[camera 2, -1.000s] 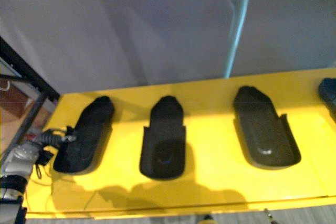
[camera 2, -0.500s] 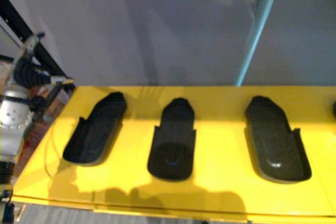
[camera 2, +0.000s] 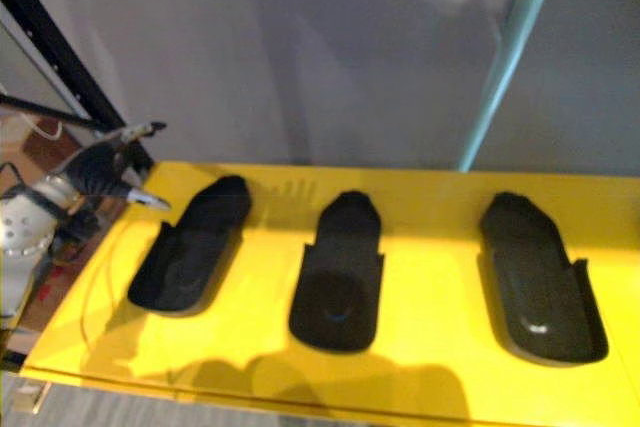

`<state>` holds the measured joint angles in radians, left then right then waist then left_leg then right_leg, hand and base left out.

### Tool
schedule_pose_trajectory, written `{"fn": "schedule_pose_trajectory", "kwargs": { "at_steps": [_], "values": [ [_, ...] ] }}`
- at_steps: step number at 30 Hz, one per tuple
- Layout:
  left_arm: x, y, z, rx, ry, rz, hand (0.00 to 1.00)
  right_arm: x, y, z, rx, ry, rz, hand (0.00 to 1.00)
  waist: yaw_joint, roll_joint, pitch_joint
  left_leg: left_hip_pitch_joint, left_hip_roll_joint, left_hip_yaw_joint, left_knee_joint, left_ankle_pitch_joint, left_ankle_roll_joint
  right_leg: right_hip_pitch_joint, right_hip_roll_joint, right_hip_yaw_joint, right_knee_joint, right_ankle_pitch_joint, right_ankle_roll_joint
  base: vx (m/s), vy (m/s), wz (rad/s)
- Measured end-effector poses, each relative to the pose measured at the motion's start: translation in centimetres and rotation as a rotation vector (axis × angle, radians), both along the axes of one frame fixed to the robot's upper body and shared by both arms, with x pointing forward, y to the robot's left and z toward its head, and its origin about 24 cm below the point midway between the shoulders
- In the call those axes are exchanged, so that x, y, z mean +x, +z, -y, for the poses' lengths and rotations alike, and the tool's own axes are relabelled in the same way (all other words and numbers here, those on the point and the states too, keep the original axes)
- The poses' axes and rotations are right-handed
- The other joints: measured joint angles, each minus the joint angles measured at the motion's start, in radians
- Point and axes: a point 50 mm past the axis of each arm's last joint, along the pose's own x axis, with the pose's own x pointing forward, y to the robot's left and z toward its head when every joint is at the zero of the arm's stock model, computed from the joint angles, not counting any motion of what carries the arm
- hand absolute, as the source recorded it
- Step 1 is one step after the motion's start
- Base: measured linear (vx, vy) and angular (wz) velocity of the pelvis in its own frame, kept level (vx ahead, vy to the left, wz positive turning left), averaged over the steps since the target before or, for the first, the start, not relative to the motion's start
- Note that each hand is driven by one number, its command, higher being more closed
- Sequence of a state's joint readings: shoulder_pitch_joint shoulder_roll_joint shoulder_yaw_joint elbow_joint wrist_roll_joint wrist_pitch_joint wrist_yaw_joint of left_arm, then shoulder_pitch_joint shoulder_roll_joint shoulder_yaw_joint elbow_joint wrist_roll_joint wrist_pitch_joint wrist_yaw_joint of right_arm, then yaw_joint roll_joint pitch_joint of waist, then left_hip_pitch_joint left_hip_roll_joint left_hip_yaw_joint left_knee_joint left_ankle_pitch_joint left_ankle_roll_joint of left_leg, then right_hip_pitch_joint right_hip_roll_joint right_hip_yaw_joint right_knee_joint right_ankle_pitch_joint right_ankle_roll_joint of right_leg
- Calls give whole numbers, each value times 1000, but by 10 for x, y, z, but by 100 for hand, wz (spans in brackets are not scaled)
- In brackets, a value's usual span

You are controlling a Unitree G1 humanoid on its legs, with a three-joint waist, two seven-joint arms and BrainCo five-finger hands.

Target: Walk over and take plastic housings, then place them on the shelf

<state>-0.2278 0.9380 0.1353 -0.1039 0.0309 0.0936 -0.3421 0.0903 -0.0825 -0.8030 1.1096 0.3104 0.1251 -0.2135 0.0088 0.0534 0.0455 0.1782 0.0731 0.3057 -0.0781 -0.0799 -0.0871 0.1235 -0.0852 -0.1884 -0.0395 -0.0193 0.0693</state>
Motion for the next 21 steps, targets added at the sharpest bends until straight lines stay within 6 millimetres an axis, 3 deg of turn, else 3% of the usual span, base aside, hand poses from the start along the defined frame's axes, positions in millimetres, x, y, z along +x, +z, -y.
{"fn": "schedule_pose_trajectory", "kwargs": {
  "at_steps": [5, 9, 21],
  "values": [
    [-7, -3, -6, -48, 9, 24, 0, 1, 0, -1, -4, -19, 6, 0, 10, -5, -4, -7, 0, -23, 3, 0, 0, 4, -2, -5, -1, 0, 0, -4, 4, 9],
    [-13, -33, -3, -75, -34, -131, 0, 4, 3, 10, -31, -15, 13, 0, 13, -11, -8, -21, 0, -29, 10, 0, 0, -1, -4, -5, 1, 0, 0, -14, 2, 6],
    [-15, -62, 9, -107, -106, -425, 0, 13, 10, 27, -73, -15, 38, 0, 17, -2, 16, -26, 2, -46, 16, 0, 0, -1, -3, -5, 12, -6, -4, -5, 0, 2]
  ]
}}
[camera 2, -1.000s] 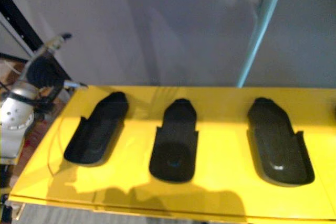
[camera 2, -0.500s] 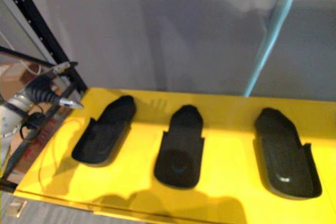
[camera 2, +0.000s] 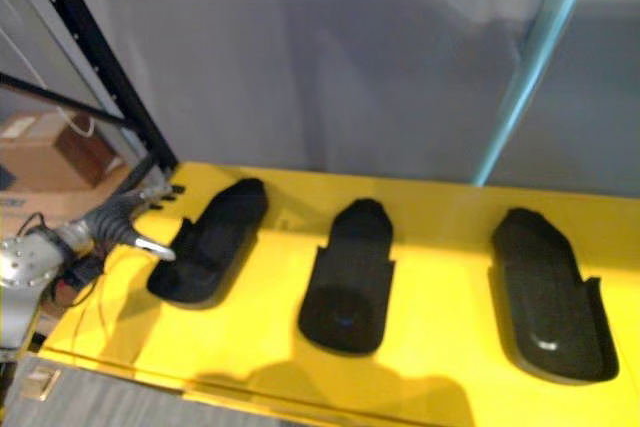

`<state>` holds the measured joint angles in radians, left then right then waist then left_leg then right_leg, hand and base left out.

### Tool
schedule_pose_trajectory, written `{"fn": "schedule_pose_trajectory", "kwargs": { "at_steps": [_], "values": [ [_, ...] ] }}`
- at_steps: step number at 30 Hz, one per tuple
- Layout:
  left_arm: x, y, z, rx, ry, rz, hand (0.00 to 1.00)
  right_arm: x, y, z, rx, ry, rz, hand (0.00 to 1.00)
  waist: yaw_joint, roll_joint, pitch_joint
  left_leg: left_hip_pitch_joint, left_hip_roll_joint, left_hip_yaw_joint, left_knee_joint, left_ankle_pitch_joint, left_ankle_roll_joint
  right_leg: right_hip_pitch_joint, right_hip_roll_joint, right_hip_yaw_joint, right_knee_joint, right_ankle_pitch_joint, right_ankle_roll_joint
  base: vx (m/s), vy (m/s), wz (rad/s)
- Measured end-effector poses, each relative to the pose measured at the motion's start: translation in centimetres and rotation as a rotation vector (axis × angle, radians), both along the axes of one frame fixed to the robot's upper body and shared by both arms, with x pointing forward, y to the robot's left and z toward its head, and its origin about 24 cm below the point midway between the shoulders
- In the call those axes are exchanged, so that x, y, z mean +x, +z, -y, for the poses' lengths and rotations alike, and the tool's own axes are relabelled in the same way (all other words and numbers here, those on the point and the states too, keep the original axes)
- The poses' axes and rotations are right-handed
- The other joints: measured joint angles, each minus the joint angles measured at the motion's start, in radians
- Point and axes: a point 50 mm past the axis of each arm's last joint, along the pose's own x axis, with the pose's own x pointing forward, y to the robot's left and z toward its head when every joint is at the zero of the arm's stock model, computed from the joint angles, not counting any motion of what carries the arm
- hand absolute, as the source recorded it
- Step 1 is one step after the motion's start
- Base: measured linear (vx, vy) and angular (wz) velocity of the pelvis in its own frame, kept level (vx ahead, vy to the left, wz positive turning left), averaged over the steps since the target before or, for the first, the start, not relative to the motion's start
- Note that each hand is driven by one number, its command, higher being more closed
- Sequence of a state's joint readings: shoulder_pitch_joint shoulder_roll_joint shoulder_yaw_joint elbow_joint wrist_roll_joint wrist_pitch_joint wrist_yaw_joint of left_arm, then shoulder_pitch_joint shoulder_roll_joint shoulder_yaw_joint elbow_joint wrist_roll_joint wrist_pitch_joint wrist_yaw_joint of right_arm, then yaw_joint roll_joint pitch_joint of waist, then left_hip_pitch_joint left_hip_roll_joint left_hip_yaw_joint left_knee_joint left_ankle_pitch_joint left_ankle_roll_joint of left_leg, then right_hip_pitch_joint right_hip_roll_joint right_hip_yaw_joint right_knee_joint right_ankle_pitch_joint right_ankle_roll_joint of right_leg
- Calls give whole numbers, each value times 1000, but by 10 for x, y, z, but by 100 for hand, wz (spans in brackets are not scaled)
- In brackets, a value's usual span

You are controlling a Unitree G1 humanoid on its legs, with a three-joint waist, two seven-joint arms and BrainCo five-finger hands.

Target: Walk over and take plastic housings, then place them on the shelf

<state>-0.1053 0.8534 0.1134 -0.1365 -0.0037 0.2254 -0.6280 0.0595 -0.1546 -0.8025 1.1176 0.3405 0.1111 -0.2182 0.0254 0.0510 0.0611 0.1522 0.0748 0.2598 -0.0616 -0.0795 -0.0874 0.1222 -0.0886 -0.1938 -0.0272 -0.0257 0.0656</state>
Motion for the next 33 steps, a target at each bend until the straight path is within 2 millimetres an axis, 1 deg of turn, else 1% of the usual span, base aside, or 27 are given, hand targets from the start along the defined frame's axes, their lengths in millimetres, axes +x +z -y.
{"fn": "schedule_pose_trajectory", "kwargs": {
  "at_steps": [2, 3, 5, 7, 8, 9, 11, 14, 16, 18, 20, 23, 25, 29, 30, 32, 33],
  "values": [
    [-1, -3, 1, -35, 10, 14, 0, 1, 0, 0, -5, 0, 4, 0, 0, -2, 3, -2, 0, -1, -1, 0, 0, -1, 0, 0, 0, -2, -2, 12, 0, 2],
    [-1, -2, 0, -34, 36, 53, 0, 0, 0, 1, -11, -1, 6, 0, 0, -4, 4, -2, 0, -2, -1, 0, 0, -1, 0, 0, 0, -2, -2, 30, 3, 4],
    [0, 4, -2, -33, 95, 171, 0, 0, 0, 1, -18, -1, 7, 0, 1, -8, 7, -3, 0, -4, -1, 0, 0, -1, 0, 0, 0, -2, -2, 27, 9, 6],
    [0, 14, -6, -68, 169, 338, 0, 0, 0, 1, -24, -2, 9, 0, 6, -11, 8, -5, 0, -6, -1, 0, 0, -1, 0, 0, 1, -2, -2, 23, 12, 5],
    [-3, 23, -7, -155, 219, 482, 0, -3, 0, 0, -33, -2, 5, 0, 13, -12, 9, -5, -1, -7, 0, 0, 0, -1, -1, 0, 1, -2, -2, 49, 12, 15],
    [-41, 45, 8, -447, 196, 918, 0, -7, -5, -13, -18, 61, -21, 0, 21, -18, 13, -5, 1, -19, 0, 0, 0, 4, -1, -4, 5, -6, -7, 41, 8, 20],
    [-52, 56, 19, -492, 107, 1015, 0, -5, -6, -19, -10, 109, -32, 0, 21, -23, 17, -9, 2, -32, 2, 0, 0, 5, -1, -10, 8, -6, -8, 1, 0, 16],
    [-57, 62, 22, -522, 80, 1061, 0, -2, -6, -20, -14, 132, -29, 0, 26, -22, 18, -8, 1, -35, 3, 0, 0, 6, -4, -17, 15, -9, -7, -21, 0, 3],
    [-69, 71, 23, -543, 55, 1169, 0, 4, -7, -23, -17, 197, -35, 0, 25, -25, 19, -9, -3, -50, 4, 1, 1, 13, -7, -30, 15, -14, -2, -15, -5, 13],
    [-79, 80, 23, -560, 19, 1245, 0, 0, -7, -25, -19, 233, -58, 0, 26, -29, 19, -10, -10, -64, 3, 3, 5, 22, -16, -49, 16, -28, 8, 7, -6, 29],
    [-94, 93, 24, -587, -44, 1353, 0, -4, -9, -26, -12, 250, -79, 0, 30, -20, 24, -13, -13, -90, 1, 10, 7, 33, -17, -67, 16, -30, 5, 10, -9, 33],
    [-108, 104, 25, -599, -88, 1460, 0, -7, -10, -28, -8, 268, -97, 0, 33, -13, 28, -16, -15, -112, -2, 16, 6, 43, -18, -91, 16, -33, 3, -4, -12, 23],
    [-115, 107, 23, -612, -76, 1526, 0, -7, -10, -29, -16, 281, -103, 0, 34, -12, 29, -16, -16, -120, -2, 20, 5, 48, -20, -105, 16, -36, 4, -15, -13, 15],
    [-128, 111, 13, -611, 100, 1747, 0, -7, -10, -30, -17, 297, -109, 0, 37, -14, 31, -21, -18, -143, -18, 39, 6, 49, -20, -116, 16, -39, 3, -31, -7, 15],
    [-133, 111, 8, -605, 179, 1832, 0, -7, -10, -31, -13, 305, -113, 0, 41, -15, 31, -22, -18, -144, -18, 42, 5, 49, -20, -118, 17, -39, 3, -39, -15, 8],
    [-144, 109, 1, -586, 333, 1990, 0, -7, -11, -33, -5, 316, -119, 0, 41, -16, 32, -31, -19, -158, -18, 49, 5, 49, -20, -135, 17, -39, 3, -38, -15, 19],
    [-149, 107, -2, -545, 425, 2092, 0, -7, -12, -35, 5, 328, -128, 0, 44, -19, 34, -34, -19, -165, -18, 54, 5, 49, -20, -139, 17, -39, 3, -34, -9, 18]
  ]
}}
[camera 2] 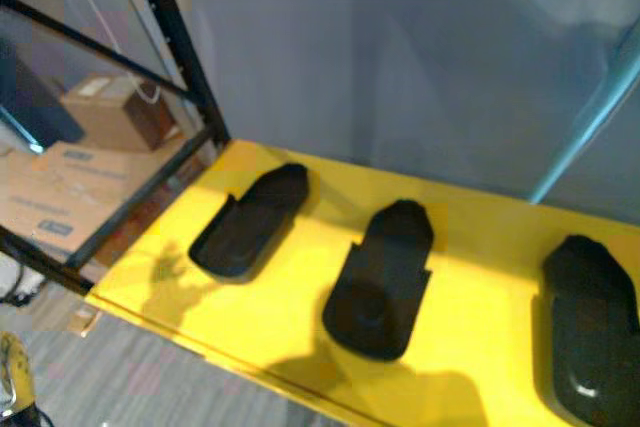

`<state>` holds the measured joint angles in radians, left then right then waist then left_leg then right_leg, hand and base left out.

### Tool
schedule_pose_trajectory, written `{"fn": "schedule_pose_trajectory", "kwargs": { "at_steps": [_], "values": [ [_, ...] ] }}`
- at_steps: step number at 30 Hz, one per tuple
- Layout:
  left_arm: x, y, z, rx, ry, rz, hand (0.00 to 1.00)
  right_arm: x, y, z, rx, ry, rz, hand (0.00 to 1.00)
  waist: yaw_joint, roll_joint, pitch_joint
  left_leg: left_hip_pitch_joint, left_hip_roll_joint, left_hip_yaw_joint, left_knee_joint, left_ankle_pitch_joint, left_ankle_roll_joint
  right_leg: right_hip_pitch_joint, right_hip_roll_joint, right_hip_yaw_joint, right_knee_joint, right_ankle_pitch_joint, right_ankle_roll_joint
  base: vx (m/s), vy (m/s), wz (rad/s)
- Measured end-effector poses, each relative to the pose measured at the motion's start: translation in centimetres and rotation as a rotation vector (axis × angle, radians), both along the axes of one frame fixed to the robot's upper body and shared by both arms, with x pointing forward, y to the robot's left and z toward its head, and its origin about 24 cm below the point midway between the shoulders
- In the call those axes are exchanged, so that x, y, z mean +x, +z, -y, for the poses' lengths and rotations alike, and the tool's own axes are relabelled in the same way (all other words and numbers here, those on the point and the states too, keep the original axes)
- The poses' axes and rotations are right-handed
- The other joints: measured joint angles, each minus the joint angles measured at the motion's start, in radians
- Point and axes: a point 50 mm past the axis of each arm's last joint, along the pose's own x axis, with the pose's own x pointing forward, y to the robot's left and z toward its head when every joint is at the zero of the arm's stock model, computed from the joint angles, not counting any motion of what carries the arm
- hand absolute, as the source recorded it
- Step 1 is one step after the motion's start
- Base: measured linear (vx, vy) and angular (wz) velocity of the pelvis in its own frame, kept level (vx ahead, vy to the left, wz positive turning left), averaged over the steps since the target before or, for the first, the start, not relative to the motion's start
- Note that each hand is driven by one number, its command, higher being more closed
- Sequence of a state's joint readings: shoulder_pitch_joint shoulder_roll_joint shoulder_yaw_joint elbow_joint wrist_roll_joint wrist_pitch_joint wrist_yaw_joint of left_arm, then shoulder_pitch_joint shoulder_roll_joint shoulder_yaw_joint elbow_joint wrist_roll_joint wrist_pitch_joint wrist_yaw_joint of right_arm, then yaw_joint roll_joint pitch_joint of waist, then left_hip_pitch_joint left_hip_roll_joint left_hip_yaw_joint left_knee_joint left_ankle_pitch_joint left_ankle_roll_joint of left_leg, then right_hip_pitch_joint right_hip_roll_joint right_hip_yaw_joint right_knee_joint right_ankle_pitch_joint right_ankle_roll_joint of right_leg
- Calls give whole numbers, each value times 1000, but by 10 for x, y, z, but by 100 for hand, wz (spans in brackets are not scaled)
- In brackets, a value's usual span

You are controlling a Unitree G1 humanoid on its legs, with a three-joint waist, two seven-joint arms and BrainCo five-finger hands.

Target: Walk over and take plastic housings, then place them on the shelf

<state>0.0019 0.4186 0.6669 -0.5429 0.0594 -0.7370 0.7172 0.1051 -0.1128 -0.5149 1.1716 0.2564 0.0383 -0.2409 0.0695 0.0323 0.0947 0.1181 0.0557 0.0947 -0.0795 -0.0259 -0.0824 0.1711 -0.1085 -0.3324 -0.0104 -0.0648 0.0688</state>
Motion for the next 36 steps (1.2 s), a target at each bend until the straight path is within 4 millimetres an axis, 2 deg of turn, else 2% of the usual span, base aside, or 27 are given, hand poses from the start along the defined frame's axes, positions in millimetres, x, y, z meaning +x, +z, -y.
{"fn": "schedule_pose_trajectory", "kwargs": {
  "at_steps": [3, 5, 6, 8, 9, 10, 12, 13, 15, 17, 19, 21, 23, 24, 25, 26, 30, 32, 36],
  "values": [
    [-11, -5, -10, -129, 163, 154, 0, -1, -1, -2, 10, 9, -13, 0, 7, -3, 1, 0, 2, -2, -1, 3, -1, 2, 2, -1, 1, 0, 0, -25, -6, 3],
    [-22, -16, -25, -273, 313, 249, 0, 2, -1, -3, 16, 30, -20, 0, 7, -2, 1, 0, 2, -3, -5, 6, -1, 2, 2, -1, 0, -1, 1, 0, 0, 0],
    [-30, -30, -44, -404, 433, 283, 0, 2, -1, -4, 20, 53, -30, 0, 7, -2, 0, -1, 2, -4, -5, 6, -1, 2, 3, -2, 0, -2, 1, 0, 0, 0],
    [-36, -48, -68, -554, 544, 264, 0, 1, -1, -5, 28, 68, -45, 0, 8, -1, 0, -1, 3, -4, -5, 7, -1, 2, 4, -3, 0, -3, 3, 0, 0, 0],
    [-40, -66, -86, -681, 601, 233, 0, 0, -2, -5, 33, 75, -53, 0, 11, -1, 0, -1, 4, -5, -5, 7, -1, 2, 4, -3, 0, -3, 3, 0, 0, 0],
    [-41, -76, -94, -746, 620, 216, 0, -1, -2, -5, 36, 80, -60, 0, 12, -1, -1, -2, 4, -5, -5, 7, -1, 2, 4, -3, 0, -3, 3, 0, 0, 0],
    [-45, -119, -120, -977, 721, 109, 0, -2, -1, -5, 43, 85, -67, 0, 13, -4, -2, 0, 3, -6, -6, 8, 0, 3, 2, -11, -1, -3, 3, 0, 0, 0],
    [-47, -130, -124, -1029, 743, 84, 0, -2, -2, -5, 47, 86, -68, 0, 11, -6, -3, 0, 2, -6, -6, 8, 0, 3, 1, -11, -1, -3, 3, 0, 0, 0],
    [-61, -169, -135, -1196, 827, -2, 0, -2, -2, -6, 55, 86, -68, 0, 3, -14, -7, 0, 1, -5, -6, 8, 0, 3, 0, -12, -2, -2, 4, 0, 0, 0],
    [-76, -194, -137, -1294, 867, -35, 0, -3, -2, -7, 66, 84, -75, 0, -3, -16, -7, 1, 1, -4, -6, 8, 0, 4, -1, -12, -4, -2, 4, 0, 0, 0],
    [-90, -214, -136, -1375, 905, -48, 0, -4, -2, -7, 74, 82, -77, 0, -4, -20, -8, 1, 1, -4, -6, 8, 0, 4, -1, -12, -5, -2, 4, 0, 0, 0],
    [-111, -240, -126, -1484, 911, -68, 0, -5, -2, -5, 76, 53, -75, 0, -6, -20, -8, 2, 0, -3, -7, 8, 0, 5, -2, -12, -7, -1, 6, 0, 0, 0],
    [-123, -256, -118, -1549, 917, -112, 0, -5, -2, -4, 79, 35, -72, 0, -12, -20, -8, 3, 0, -3, -7, 8, 0, 7, -2, -12, -9, -1, 7, 0, 0, 0],
    [-134, -272, -112, -1628, 901, -160, 0, -5, -1, -3, 79, 15, -67, 0, -18, -19, -8, 4, 1, -3, -7, 8, 0, 9, -2, -13, -11, 0, 7, 0, 0, 0],
    [-137, -278, -110, -1664, 884, -183, 0, -5, -1, -2, 78, 6, -64, 0, -21, -19, -7, 4, 1, -3, -7, 8, 0, 10, -2, -14, -12, 0, 8, 0, 0, 0],
    [-145, -296, -102, -1756, 850, -273, 0, -4, 0, 1, 76, -16, -55, 0, -28, -16, -6, 4, 1, -3, -7, 8, 0, 11, -2, -14, -13, 1, 9, 0, 0, 0],
    [-147, -334, -75, -1921, 714, -544, 0, -5, 0, 4, 75, -63, -41, 0, -31, -14, 3, 8, 1, -2, -7, 8, 0, 16, -5, -14, -14, 1, 10, 0, 0, 0],
    [-143, -358, -52, -2014, 588, -735, 0, -3, 0, 4, 80, -92, -33, 0, -34, -17, 24, 21, 1, 0, -8, 7, -1, 26, -5, -14, -15, 0, 11, -6, 1, -4],
    [-133, -384, -20, -2089, 362, -1018, 0, -1, 0, 3, 89, -121, -24, 0, -46, -20, 29, 21, 2, 4, -8, 7, -1, 25, -5, -10, -15, 0, 11, 1, 0, -2]
  ]
}}
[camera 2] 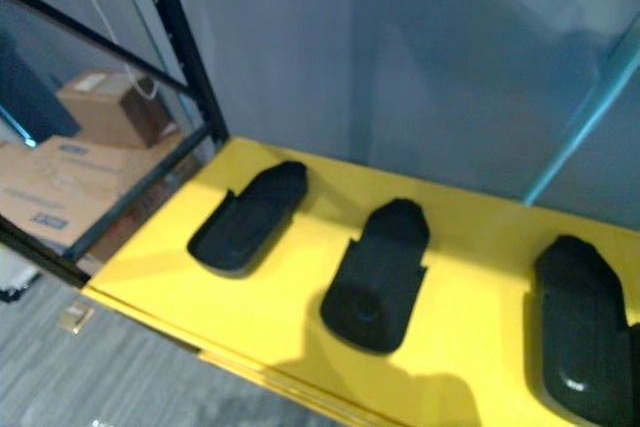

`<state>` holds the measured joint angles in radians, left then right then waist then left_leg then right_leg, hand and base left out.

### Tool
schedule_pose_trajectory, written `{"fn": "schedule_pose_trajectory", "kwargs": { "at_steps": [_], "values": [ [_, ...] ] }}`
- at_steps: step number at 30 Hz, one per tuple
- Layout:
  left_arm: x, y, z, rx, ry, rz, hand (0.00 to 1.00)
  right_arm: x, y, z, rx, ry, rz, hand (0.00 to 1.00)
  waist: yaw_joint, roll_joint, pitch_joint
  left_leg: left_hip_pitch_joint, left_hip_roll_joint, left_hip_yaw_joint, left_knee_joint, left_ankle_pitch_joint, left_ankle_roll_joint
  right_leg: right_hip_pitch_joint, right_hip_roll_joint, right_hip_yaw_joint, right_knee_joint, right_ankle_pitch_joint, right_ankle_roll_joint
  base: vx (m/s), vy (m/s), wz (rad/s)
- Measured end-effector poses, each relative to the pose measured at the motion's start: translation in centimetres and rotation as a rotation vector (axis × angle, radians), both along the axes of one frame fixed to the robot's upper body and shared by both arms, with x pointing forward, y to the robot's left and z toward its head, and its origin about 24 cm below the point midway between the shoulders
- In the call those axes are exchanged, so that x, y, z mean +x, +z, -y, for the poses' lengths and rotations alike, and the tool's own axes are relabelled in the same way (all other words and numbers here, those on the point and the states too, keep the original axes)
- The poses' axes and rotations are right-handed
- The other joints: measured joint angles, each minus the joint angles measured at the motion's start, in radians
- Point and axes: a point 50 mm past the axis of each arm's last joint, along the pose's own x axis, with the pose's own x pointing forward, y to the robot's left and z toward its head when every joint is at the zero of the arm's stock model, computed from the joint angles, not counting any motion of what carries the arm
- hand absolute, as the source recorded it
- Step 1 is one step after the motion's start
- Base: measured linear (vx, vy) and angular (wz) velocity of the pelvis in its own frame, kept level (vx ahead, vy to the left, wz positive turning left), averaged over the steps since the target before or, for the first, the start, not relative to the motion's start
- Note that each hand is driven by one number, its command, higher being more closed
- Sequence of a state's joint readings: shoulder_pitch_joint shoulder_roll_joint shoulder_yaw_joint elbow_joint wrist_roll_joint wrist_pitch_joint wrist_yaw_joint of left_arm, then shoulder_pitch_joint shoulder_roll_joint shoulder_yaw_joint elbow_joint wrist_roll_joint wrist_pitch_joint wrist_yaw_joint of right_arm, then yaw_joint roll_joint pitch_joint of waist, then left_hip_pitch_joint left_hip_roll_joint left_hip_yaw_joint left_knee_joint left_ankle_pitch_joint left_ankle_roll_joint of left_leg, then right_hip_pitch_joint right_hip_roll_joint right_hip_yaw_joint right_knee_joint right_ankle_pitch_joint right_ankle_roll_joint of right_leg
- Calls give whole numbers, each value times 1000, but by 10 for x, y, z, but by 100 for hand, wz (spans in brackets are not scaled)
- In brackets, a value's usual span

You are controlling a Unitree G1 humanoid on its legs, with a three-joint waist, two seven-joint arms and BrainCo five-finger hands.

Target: Walk over and take plastic housings, then place them on the shelf

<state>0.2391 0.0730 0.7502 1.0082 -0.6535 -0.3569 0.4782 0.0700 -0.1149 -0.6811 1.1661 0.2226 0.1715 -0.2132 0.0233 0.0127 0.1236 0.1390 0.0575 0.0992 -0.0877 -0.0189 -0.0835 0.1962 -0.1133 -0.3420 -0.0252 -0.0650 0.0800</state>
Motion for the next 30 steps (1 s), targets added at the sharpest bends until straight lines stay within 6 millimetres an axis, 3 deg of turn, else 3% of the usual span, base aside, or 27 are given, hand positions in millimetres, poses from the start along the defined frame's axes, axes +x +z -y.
{"fn": "schedule_pose_trajectory", "kwargs": {
  "at_steps": [5, 6, 12, 17, 19, 21, 22, 23, 24, 25, 27, 29, 30],
  "values": [
    [16, -12, 15, -130, -215, 54, 0, 11, 1, -1, 3, -22, 29, 0, -16, -2, 18, 13, 5, 27, 0, -5, -5, -3, 9, 25, 1, 1, 2, 13, -6, -21],
    [34, -21, 34, -270, -449, 75, 0, 15, 1, -2, 9, -30, 42, 0, -22, 4, 21, 21, 10, 77, 0, -14, -10, -18, 12, 70, 1, 3, 3, 74, 3, -42],
    [54, -24, 42, -298, -539, 101, 0, 18, 1, -4, 8, -13, 47, 0, -35, -14, 33, 41, 12, 112, 1, -15, -11, -15, 13, 92, 1, 3, 2, 27, 3, -16],
    [76, -25, 59, -335, -852, 53, 0, 34, 4, -7, -51, 79, 122, 0, -36, -16, 49, 84, 19, 231, 1, -39, -15, -58, 27, 218, 15, 27, 0, -33, 40, -72],
    [93, -22, 60, -315, -890, 78, 0, 43, 6, -8, -86, 151, 152, 0, -38, -24, 65, 85, 19, 276, 2, -44, -10, -88, 26, 248, 26, 45, 9, -76, 59, -82],
    [109, -15, 50, -261, -909, 96, 0, 45, 7, -9, -104, 210, 160, 0, -40, -27, 72, 75, 31, 326, 17, -52, 4, -113, 37, 210, 16, 115, 12, -176, -31, -62],
    [115, -11, 44, -229, -908, 112, 0, 54, 8, -11, -110, 238, 184, 0, -34, -28, 75, 31, 53, 354, 69, -70, 32, -151, 56, 194, 9, 188, 23, -238, -75, -62],
    [116, -9, 42, -220, -901, 119, 0, 59, 9, -12, -114, 249, 199, 0, -27, -9, 81, 9, 84, 370, 86, -82, 44, -162, 67, 185, -10, 221, 28, -21, -7, -69],
    [119, -6, 37, -198, -887, 128, 0, 68, 12, -12, -120, 259, 224, 0, -26, -3, 92, -10, 108, 389, 103, -83, 36, -203, 54, 105, 134, 162, -27, 317, 81, -39],
    [119, -5, 33, -188, -887, 119, 0, 68, 12, -13, -117, 264, 223, 0, -23, -5, 91, -24, 115, 389, 120, -82, 36, -222, 1, 44, 343, 58, -49, 543, 135, -21],
    [114, -4, 26, -183, -881, 95, 0, 71, 11, -17, -109, 283, 225, 0, 0, -13, 85, -57, 130, 386, 152, -77, 41, -194, -71, 17, 513, -9, -17, 535, 92, 2],
    [110, -4, 22, -189, -870, 78, 0, 82, 12, -24, -98, 312, 248, 0, 14, -38, 74, -123, 132, 377, 204, -75, 44, -159, -104, 41, 469, 5, 20, 238, -36, -6],
    [108, -3, 16, -188, -865, 66, 0, 91, 13, -30, -87, 324, 269, 0, 27, -66, 71, -174, 130, 379, 259, -75, 44, -121, -110, 66, 355, 104, 35, -34, -168, -11]
  ]
}}
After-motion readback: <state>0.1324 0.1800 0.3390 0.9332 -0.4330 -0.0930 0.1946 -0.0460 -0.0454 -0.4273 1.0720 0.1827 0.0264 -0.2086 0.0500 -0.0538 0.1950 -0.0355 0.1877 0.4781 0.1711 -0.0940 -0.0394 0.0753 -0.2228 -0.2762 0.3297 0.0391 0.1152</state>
